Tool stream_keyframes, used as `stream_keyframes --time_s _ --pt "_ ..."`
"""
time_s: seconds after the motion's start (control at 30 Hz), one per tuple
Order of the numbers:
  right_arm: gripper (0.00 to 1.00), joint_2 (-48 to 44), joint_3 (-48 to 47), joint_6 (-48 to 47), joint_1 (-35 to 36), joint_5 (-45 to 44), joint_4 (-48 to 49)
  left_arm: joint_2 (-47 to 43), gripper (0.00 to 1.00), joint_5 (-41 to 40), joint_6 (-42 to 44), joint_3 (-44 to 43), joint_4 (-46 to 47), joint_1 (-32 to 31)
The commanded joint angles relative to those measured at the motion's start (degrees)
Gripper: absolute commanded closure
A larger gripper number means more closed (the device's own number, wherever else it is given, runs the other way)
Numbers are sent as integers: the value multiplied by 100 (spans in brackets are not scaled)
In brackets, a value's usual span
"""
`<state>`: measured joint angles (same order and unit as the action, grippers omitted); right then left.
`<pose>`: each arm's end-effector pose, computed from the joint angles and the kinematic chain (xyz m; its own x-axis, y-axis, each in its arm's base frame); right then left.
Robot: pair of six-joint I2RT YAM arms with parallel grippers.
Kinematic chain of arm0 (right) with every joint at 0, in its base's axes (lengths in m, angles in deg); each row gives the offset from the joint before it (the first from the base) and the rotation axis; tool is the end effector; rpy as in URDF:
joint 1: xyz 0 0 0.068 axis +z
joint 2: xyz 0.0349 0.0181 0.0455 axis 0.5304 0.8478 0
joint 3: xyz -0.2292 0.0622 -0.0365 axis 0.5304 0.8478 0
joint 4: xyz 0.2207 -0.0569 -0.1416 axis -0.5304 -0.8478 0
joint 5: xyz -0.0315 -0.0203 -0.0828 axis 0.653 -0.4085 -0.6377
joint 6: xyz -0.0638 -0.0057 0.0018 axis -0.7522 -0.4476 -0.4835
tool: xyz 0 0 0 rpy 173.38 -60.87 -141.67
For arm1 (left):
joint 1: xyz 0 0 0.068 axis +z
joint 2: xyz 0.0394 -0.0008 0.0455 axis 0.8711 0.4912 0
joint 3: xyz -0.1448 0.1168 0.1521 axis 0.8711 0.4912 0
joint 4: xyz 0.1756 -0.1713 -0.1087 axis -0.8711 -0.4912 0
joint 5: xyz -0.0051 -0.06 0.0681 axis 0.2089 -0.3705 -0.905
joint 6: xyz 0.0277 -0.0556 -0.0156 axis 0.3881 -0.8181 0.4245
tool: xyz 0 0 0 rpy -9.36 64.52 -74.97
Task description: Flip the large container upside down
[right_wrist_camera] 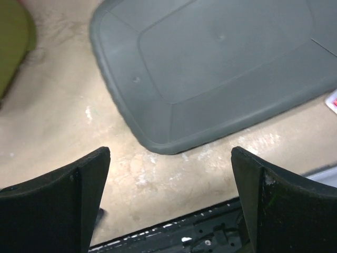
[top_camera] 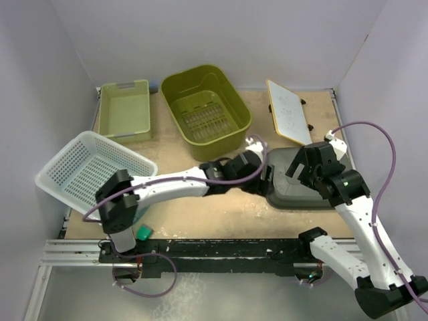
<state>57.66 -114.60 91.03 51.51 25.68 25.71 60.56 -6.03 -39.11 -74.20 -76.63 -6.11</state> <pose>0.1824 0.0418 0.3041 -0.5121 0.4856 -0.7085 0.4620 0.8511 0.2495 0.1680 -0.3845 0.2129 -0.8134 0.0942 -0.5741 0.4645 0.6994 -0.5432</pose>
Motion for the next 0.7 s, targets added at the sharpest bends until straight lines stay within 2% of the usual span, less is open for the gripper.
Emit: stream_keyframes --time_s 0.0,0.13,0.3,0.43,0.53,0.67 --pt "2 -211 73 -625 -24 900 1010 -759 27 -1283 447 -542 -1401 413" --pt "3 -373 524 -1122 -24 2346 2285 -1159 26 -2055 810 -1348 -2185 591" --pt "5 291 1118 -815 42 3619 3326 -1392 25 -1898 782 -1336 -2169 1743" --pt "5 806 1309 -542 642 3405 4067 -1182 25 -1709 789 -1555 -2004 2373" --pt "5 1539 1090 -520 1127 2775 3821 -803 25 -1546 915 -1848 -1991 2602" --pt "4 2223 1023 -366 1163 2077 3216 -361 25 -1379 1133 -2016 -1783 2770"
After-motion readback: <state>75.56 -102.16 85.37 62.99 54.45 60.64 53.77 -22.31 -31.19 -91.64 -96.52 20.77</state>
